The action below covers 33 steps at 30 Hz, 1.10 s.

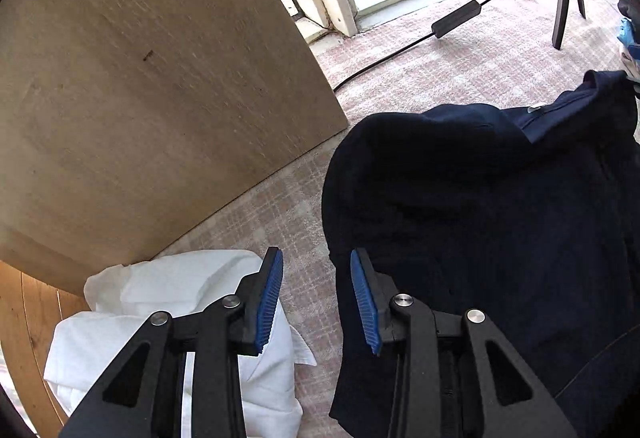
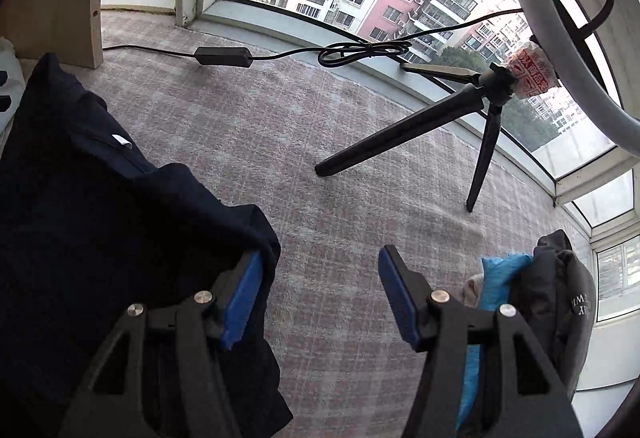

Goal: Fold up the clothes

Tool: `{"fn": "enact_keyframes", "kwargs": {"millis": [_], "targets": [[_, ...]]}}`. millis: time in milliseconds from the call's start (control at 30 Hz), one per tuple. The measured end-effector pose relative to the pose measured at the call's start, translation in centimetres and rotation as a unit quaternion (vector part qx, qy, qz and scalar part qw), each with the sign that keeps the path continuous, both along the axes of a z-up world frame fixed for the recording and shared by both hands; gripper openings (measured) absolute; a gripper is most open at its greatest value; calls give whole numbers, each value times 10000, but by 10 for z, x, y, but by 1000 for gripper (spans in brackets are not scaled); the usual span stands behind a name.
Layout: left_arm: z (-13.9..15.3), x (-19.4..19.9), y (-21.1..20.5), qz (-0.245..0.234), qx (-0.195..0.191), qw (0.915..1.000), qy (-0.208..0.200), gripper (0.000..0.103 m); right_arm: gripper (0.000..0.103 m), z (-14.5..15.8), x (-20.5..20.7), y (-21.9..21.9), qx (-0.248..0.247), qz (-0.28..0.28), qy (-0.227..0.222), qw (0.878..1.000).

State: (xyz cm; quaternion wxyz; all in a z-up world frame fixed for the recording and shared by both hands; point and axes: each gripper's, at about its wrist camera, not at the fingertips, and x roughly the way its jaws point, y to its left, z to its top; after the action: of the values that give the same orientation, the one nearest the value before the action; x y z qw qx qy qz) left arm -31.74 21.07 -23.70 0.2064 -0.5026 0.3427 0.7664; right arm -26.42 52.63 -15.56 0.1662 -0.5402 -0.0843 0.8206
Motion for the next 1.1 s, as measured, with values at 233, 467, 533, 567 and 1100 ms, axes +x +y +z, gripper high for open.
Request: {"fn": "enact_keyframes", "kwargs": {"millis": [233, 467, 533, 567, 1100], "targets": [[3, 9, 2, -209, 85, 9997, 35, 35, 60, -4, -47, 18, -3, -53, -508, 9987], [-1, 64, -56, -118, 372, 9979, -518, 35, 65, 25, 56, 9, -1039, 216, -38, 9943], [-7, 83, -71, -90, 427, 9962, -757, 35, 67, 4, 84, -7, -1258, 397, -293, 9908], [-11, 93, -79, -77, 454, 9951, -876, 36, 67, -6, 96, -18, -1277, 467, -445, 9897], [10, 95, -93, 478, 733, 9932, -763, 10, 6, -6, 121, -3, -1496, 37, -345, 9881]]}}
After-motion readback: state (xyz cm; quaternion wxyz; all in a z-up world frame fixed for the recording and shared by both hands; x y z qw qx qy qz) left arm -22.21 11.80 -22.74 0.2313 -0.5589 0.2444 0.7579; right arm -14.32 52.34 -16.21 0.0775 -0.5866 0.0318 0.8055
